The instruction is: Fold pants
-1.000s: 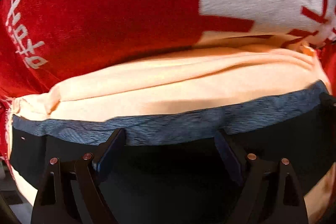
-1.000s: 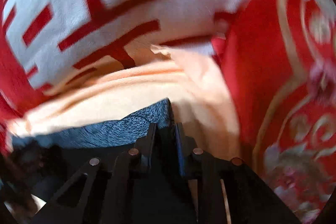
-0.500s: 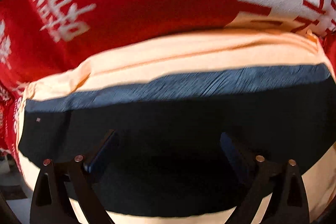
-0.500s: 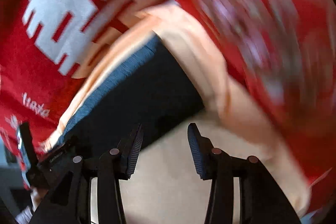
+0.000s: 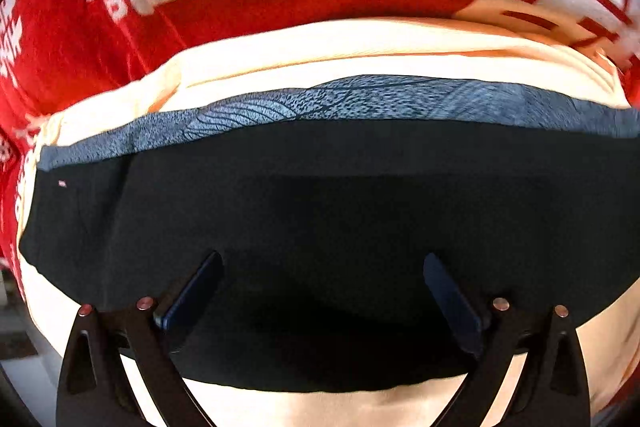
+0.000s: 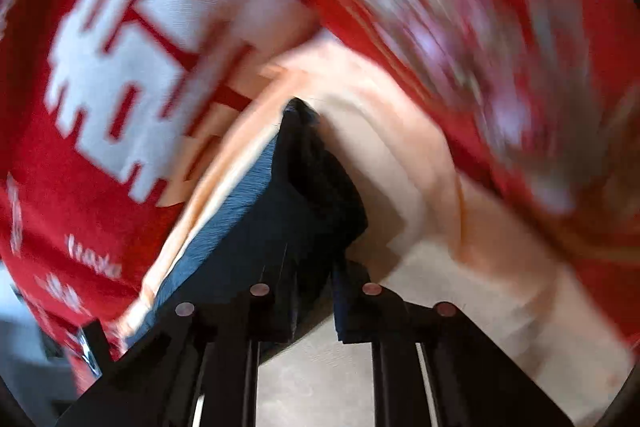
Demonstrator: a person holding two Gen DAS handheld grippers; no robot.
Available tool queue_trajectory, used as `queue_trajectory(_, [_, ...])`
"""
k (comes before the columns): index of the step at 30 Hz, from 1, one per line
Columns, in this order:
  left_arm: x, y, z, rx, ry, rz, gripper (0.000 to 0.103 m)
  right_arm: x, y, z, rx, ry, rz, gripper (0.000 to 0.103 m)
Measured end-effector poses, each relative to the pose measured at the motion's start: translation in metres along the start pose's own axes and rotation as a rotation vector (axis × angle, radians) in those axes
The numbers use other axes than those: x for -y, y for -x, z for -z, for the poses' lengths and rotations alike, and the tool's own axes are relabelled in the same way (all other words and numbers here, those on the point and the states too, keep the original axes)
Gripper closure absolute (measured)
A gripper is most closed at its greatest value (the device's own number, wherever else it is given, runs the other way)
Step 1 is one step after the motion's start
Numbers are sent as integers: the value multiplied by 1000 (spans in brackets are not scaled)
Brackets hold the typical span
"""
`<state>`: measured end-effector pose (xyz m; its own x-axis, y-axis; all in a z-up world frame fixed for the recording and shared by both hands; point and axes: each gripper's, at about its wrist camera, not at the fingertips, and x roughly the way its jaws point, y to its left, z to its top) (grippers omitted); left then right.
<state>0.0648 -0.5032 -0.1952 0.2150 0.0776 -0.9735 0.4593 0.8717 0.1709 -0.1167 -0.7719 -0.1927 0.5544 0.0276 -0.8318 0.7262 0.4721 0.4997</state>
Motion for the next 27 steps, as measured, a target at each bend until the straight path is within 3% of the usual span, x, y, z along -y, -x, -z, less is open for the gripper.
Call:
queue_trajectory(4, [1,-11,6,-4,-3,9,1,23,-38,-1,-128,-27,79,84])
queue_trajectory(6, [-7,-15,3,-22,18,32,1,33,-24,3,-109,-84,87,70])
queue_trajectory(7, [-11,-14,2,-25,19,33,1,30,-17,4,-91,-75,134,59])
queue_trajectory(8, [-15,-12,0,-21,15,25,1,26,0,8,-61,-54,182,56])
queue_trajectory(10, [-24,-7,-5,-3,18,30,1,13,16,14,-38,-10,187,56])
queue_trajectory(13, [-41,-5,-26,38,38,23,2,-39,9,17,-60,197,130,58])
queue_trajectory(17, [-47,-12,-62,79,98,27,1,-120,-58,17,-141,380,-2,58])
queue_trajectory(20, [-54,-37,-80,74,109,14,1,-165,-111,26,-197,508,-16,58])
queue_trajectory(22, [-62,-56,-80,56,123,-10,1,-171,-138,34,-236,584,38,59])
queue_trajectory(23, [-73,-61,-80,68,158,13,0,-170,-139,37,-239,597,50,66])
queue_trajectory(25, [-101,-71,-85,57,208,-2,0,-156,-132,29,-192,592,59,76])
queue_trajectory(27, [-132,-77,-82,45,260,-24,0,-135,-126,15,-167,540,95,76])
